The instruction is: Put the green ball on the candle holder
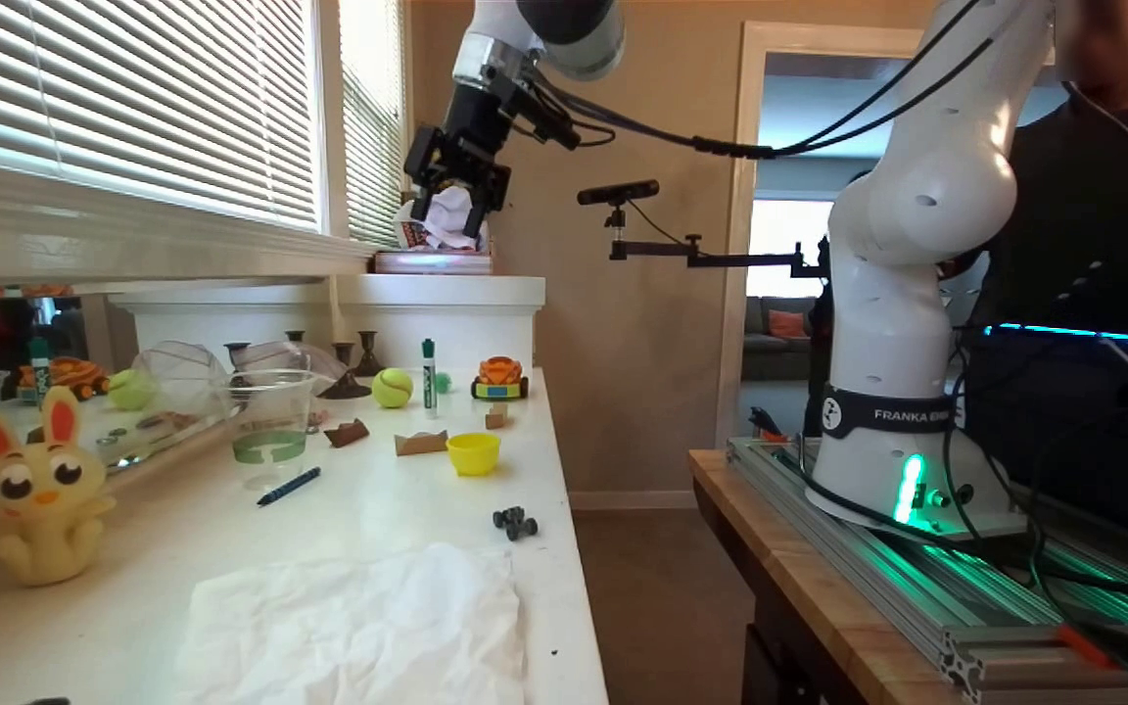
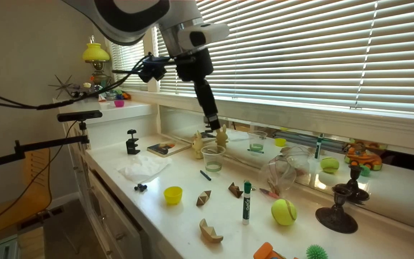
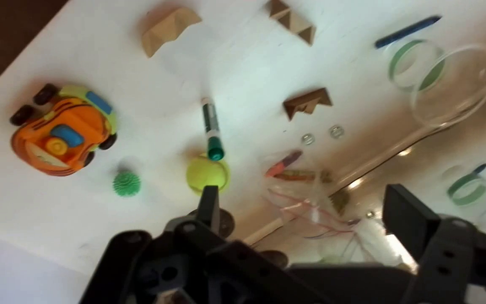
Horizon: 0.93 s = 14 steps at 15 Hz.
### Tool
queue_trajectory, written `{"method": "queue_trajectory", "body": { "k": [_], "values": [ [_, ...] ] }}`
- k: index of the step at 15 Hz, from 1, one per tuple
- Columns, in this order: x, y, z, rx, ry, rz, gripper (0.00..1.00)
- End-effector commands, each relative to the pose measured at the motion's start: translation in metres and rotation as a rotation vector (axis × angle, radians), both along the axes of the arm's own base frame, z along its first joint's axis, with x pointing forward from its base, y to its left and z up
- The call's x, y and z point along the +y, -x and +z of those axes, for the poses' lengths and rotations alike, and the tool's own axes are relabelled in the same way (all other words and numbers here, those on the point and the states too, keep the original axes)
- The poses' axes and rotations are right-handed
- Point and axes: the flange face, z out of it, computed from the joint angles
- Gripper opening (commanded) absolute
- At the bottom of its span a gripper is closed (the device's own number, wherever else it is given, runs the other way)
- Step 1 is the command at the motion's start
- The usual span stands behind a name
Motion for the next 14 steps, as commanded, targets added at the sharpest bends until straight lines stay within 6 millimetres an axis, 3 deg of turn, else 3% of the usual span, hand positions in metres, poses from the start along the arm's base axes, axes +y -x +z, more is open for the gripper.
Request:
{"method": "queue_trajectory", "body": {
  "k": [1,4,7,8,14],
  "values": [
    [-0.05,-0.03,-0.01,0.044,0.081,-0.168,1.0],
    [-0.075,-0.048,-0.018,0.11,0.099,-0.241,1.0],
    [-0.085,-0.07,-0.025,0.133,0.064,-0.279,1.0],
    [-0.081,-0.049,-0.026,0.119,0.065,-0.24,1.0],
    [-0.087,-0.074,-0.042,0.133,0.06,-0.216,1.0]
  ]
}}
